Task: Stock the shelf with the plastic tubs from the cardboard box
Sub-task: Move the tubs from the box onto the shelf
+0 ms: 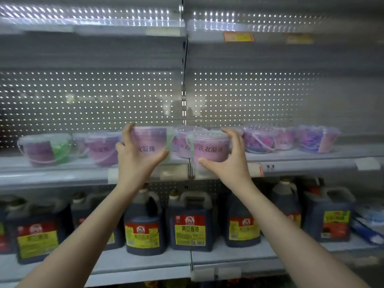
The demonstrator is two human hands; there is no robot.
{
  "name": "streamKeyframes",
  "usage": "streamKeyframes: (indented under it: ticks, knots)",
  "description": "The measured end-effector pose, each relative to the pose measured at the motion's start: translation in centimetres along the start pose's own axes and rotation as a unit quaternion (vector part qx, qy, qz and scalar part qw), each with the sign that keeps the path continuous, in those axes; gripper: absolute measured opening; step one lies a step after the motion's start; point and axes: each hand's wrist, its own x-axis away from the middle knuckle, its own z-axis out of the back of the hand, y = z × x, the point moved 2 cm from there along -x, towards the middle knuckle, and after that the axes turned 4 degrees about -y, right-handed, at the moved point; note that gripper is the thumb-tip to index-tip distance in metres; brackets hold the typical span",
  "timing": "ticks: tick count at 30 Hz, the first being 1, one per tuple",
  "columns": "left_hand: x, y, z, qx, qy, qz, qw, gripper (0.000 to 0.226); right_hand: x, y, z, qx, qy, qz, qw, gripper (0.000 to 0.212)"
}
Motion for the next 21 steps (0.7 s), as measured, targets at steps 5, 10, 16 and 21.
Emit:
streamKeyframes:
  ticks: [5, 10, 16, 21]
  knots:
    - [-2.7, -2.8, 1.4, -0.028, 0.003, -0.017, 0.999, 0.095, -2.1, -0.8, -5.2, 0.0, -0.004, 0.005, 1.0, 0.086]
    - [-4.6, -5.5, 2.0, -0.025, -0.011, 0.021, 0.999, 0.096, -3.8, -1.3, -8.3, 0.031, -0.021, 0.01, 0.999, 0.087]
    - [-7.1, -8.7, 3.5, -0.049, -0.012, 0.052, 0.997, 0.098, -5.4, -1.4, -11.8, 0.042, -0.076, -0.018, 0.996, 0.09]
    - [-8.3, -10.1, 4.8, -0.078, -0.047, 0.054, 0.994, 0.102, -5.9, -0.8, -14.7, 0.057, -0.077, -0.04, 0.995, 0.092]
